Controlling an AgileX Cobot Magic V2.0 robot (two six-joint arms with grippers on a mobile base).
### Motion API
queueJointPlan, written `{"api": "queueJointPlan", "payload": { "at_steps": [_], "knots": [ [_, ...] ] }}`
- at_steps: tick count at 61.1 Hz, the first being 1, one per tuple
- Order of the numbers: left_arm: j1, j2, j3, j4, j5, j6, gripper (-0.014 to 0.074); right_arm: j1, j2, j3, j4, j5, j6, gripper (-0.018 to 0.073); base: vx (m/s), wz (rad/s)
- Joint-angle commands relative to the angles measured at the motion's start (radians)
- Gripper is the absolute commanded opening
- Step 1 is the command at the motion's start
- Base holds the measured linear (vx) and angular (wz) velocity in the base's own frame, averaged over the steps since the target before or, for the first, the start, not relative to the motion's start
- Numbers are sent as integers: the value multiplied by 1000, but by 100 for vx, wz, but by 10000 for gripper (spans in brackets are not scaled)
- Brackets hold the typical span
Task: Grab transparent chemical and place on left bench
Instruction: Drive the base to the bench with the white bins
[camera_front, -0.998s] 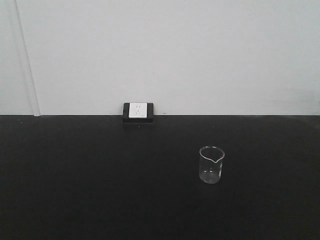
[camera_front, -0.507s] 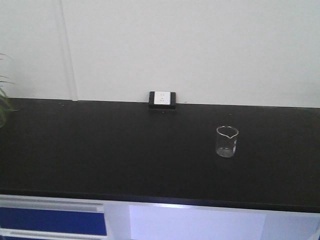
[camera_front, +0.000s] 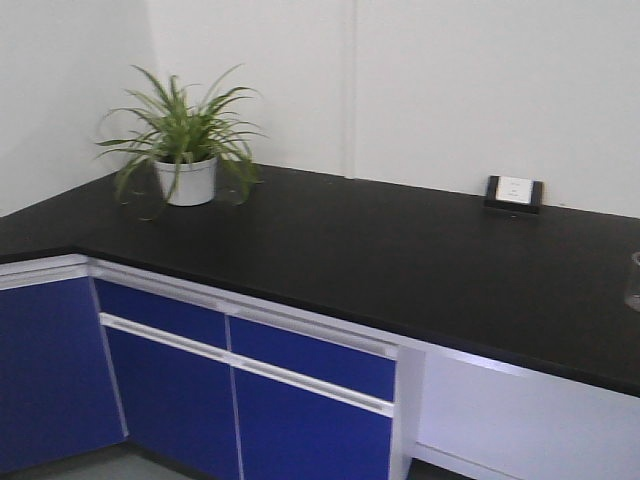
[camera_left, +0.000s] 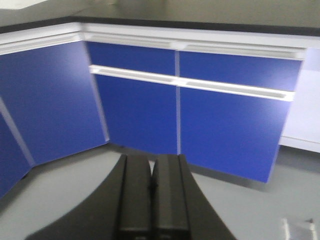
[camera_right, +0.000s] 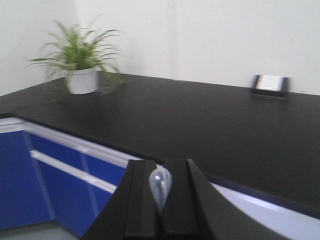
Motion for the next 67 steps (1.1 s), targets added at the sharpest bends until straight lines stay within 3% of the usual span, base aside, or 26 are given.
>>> {"api": "queueJointPlan", "payload": {
  "at_steps": [1, 67],
  "knots": [
    [-2, -19, 16, -1, -78, -8, -3, -3, -2, -30, -39, 25, -2, -3, -29, 71],
    [-2, -19, 16, -1, -78, -8, -3, -3, -2, -30, -39, 26, -2, -3, -18, 60]
  ]
}}
